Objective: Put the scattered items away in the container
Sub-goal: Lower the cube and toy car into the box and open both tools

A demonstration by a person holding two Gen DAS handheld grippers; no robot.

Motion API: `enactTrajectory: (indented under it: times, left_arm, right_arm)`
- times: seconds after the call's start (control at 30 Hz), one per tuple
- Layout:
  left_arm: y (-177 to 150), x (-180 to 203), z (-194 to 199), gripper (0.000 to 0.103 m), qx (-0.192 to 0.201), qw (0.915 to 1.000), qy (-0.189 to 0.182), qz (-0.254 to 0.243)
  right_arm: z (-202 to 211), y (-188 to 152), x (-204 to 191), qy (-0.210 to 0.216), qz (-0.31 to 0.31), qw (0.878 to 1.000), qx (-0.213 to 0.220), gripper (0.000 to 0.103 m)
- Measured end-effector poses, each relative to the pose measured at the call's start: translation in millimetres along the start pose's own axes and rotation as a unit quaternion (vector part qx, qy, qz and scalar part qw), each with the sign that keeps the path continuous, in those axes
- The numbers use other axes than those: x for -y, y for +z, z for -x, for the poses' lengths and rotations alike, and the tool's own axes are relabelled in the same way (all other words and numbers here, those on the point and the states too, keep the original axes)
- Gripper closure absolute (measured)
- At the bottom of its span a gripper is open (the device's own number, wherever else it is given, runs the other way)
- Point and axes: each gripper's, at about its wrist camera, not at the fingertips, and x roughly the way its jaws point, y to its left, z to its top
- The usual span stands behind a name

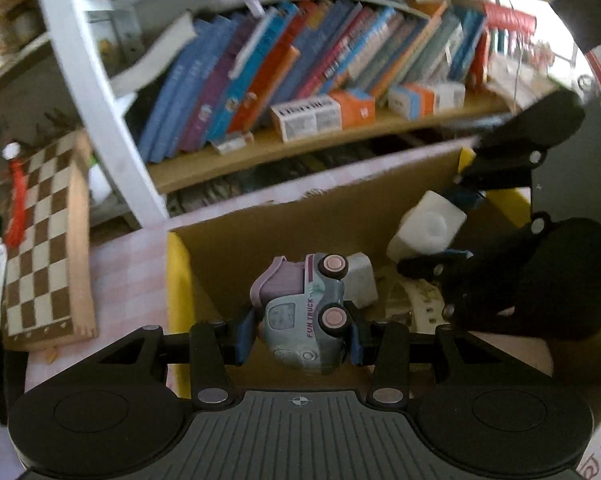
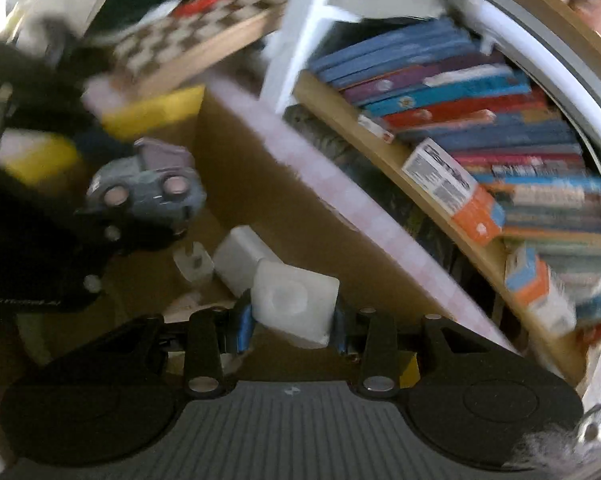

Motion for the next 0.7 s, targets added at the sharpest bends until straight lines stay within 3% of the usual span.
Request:
enactTrajectory:
  times: [0.23,0.7]
  left_arm:
    - [9,5,-22,0.061,-0.045,0.9986,-0.005,-0.025]
    - [14,9,-40,0.059,-0.083,0.996,-0.012,-0.031]
  right_arm:
    - [-19,6,-7,0.002,0.086,0.996,-0.022,0.068]
    - [-27,8,1,0.032,0.077,0.996,-0.018,0.066]
